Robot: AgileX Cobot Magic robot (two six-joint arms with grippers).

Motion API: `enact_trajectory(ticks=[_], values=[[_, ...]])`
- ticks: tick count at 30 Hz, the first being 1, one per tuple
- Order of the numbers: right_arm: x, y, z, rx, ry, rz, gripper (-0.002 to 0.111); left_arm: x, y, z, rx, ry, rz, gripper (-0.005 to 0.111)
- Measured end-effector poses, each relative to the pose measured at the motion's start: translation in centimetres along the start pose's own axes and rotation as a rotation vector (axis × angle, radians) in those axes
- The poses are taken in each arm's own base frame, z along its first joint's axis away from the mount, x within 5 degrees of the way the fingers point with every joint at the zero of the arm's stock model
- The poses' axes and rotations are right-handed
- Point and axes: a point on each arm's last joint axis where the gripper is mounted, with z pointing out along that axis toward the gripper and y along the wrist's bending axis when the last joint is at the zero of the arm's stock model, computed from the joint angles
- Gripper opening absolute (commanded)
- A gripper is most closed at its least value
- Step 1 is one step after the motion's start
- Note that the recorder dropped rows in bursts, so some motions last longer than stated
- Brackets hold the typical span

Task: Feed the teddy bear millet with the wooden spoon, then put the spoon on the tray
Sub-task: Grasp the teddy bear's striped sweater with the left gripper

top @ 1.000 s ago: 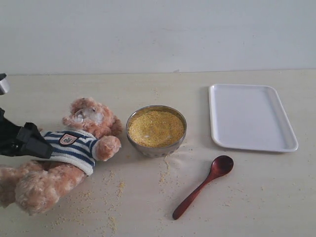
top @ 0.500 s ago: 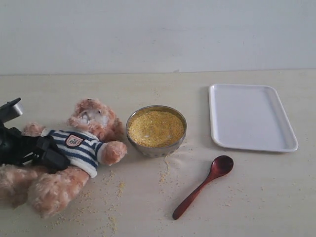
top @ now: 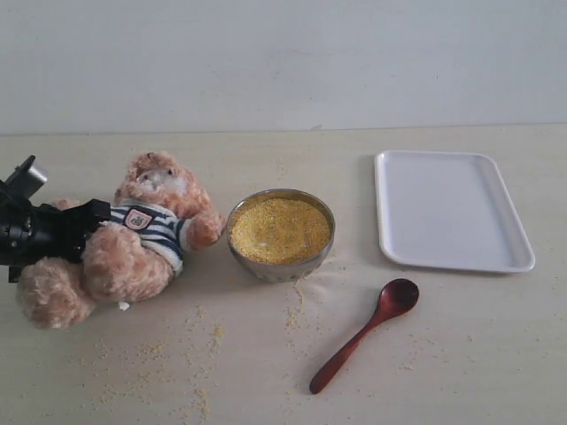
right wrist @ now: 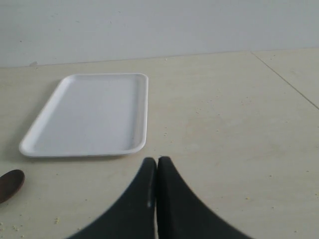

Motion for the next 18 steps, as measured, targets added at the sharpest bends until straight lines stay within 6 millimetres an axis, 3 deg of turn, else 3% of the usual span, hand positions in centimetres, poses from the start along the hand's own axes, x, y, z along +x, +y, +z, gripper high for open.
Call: enact_trajectory(ticks=[10,13,18], values=[[0.0,0.0,0.0,0.000,0.000,0.000,0.000,0.2,-0.9,-0.2,0.089,0.027,0.071,0.005],[0.0,0.0,0.0,0.000,0.000,0.000,0.000,-0.2,-2.0,-1.3,0.114,0.000,0.104,0.005],[0.0,0.0,0.0,0.000,0.000,0.000,0.000,-1.3,-4.1,-4.9,0.103,-0.100,0.142,0.005]])
